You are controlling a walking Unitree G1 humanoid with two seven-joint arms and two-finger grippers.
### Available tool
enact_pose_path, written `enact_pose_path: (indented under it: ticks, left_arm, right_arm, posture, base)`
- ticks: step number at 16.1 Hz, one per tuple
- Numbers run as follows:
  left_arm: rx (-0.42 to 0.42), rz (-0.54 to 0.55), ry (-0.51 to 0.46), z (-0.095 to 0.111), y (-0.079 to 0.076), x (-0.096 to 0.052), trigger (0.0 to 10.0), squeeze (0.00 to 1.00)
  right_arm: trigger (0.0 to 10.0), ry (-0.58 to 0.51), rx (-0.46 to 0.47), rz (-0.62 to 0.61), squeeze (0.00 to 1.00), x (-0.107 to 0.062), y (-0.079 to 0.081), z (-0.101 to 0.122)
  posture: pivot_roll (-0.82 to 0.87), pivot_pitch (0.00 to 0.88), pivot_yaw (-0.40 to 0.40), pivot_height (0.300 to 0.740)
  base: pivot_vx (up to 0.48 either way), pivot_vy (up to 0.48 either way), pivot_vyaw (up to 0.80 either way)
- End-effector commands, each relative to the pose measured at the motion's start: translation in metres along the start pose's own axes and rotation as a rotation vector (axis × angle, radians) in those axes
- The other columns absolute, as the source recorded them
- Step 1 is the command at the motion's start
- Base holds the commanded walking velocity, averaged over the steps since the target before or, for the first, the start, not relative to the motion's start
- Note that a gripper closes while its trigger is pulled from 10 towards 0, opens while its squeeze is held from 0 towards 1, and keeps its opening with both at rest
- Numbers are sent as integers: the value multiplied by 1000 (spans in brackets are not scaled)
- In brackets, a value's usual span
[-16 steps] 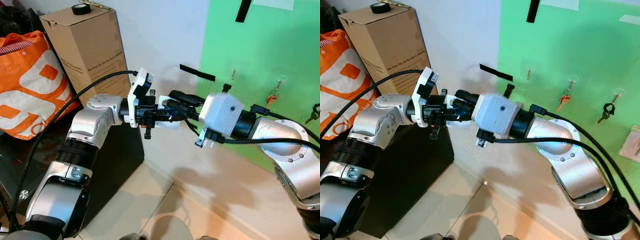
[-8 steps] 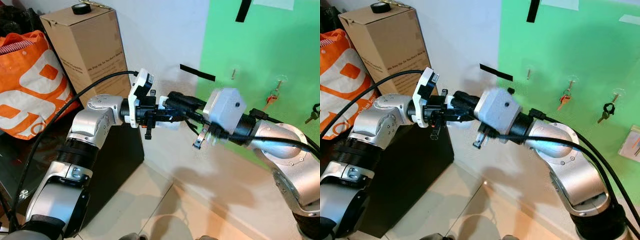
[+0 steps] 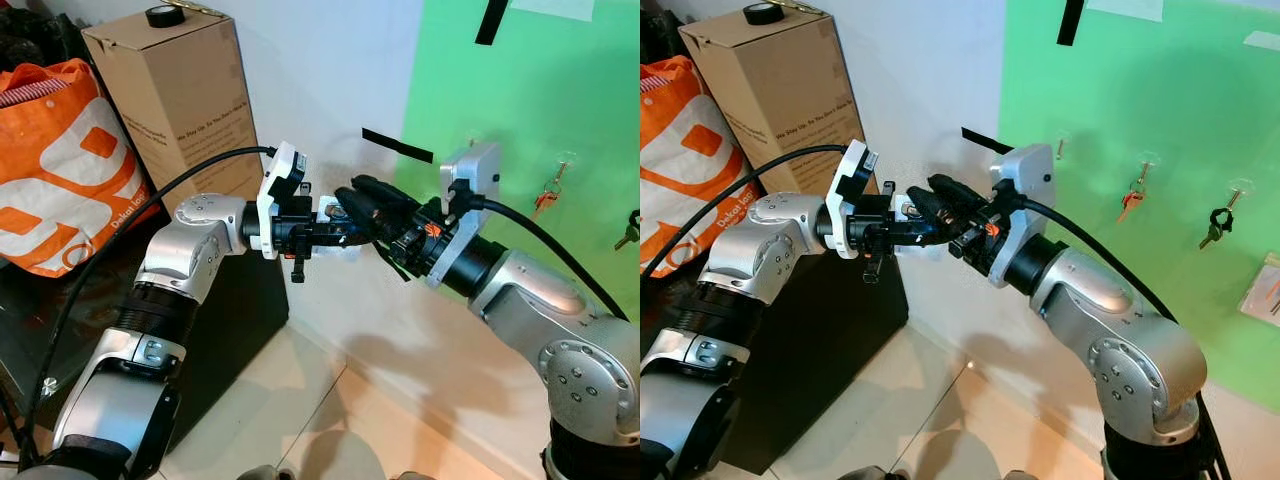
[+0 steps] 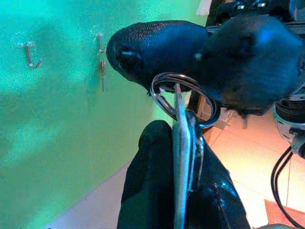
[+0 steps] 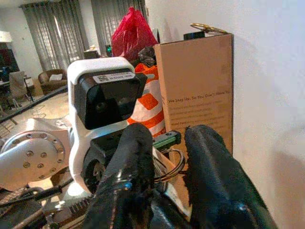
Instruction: Hang keys on a hook
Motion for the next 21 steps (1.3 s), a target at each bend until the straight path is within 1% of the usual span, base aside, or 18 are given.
enact_pose_path:
  ticks: [1,3,4,5,6,7,9,10,12,14,16,19,21]
  left_arm:
    - [38,8,-6,7,0,0,0,0]
    - [40,18,-11,7,1,-2,0,0]
    - [40,19,-12,7,0,-2,0,0]
    - [40,19,-14,7,0,-1,0,0]
    - [41,19,-16,8,0,-1,0,0]
    - [41,19,-17,8,1,-2,0,0]
    - [43,21,-20,9,1,-2,0,0]
    - [43,23,-23,9,1,-2,0,0]
    - [44,28,-24,9,3,-2,0,0]
    - [45,33,-26,10,4,-2,0,0]
    - [46,37,-25,9,5,-2,0,0]
    - [48,43,-21,9,7,-1,0,0]
    - [55,55,-13,7,9,0,0,0]
  right_arm:
    - [10000,-4,10,31,1000,1,6,4]
    - [10000,7,66,26,1000,-5,3,11]
    - [10000,22,64,16,1000,-6,0,9]
    - [10000,52,65,-18,0,-8,-6,4]
    - [10000,72,72,-60,0,-10,-13,1]
    - [10000,76,83,-76,0,-12,-16,0]
    - [10000,88,118,-85,0,-14,-17,-1]
    - [10000,105,146,-68,0,-16,-13,-4]
    - [10000,117,161,-45,0,-15,-8,-7]
    - [10000,90,203,-7,0,-13,0,-3]
    - [10000,28,247,18,0,-9,4,7]
    - [10000,6,238,18,0,-7,3,14]
    - [10000,11,206,-7,0,-8,-1,18]
  posture:
    - [-189,0,63,740]
    - [-190,0,65,740]
    - [-191,0,65,740]
    - [-191,0,65,740]
    - [-192,0,65,740]
    - [-192,0,65,740]
    - [-193,0,65,740]
    - [-193,0,65,740]
    - [-194,0,66,740]
    - [-196,0,69,740]
    - [-197,0,72,740]
    - [-197,0,75,740]
    - [-197,0,77,740]
  base:
    - [0,0,0]
    - [0,0,0]
    - [0,0,0]
    - [0,0,0]
    - [0,0,0]
    - [0,0,0]
    - [0,0,0]
    - [0,0,0]
    - [0,0,0]
    - [0,0,0]
    - [0,0,0]
    - [0,0,0]
    - [0,0,0]
Point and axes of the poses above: a point about 5 cm out from each wrist's last joint towards the gripper, its own x axis pointing out of the wrist towards the gripper, its own z axis along the axis of the wrist's last joint, y = z × x, the point moved 4 cm from there along x, pointing out of the wrist towards the gripper, and after that the axes turned 10 degrees about -x, right-handed, at the moved point
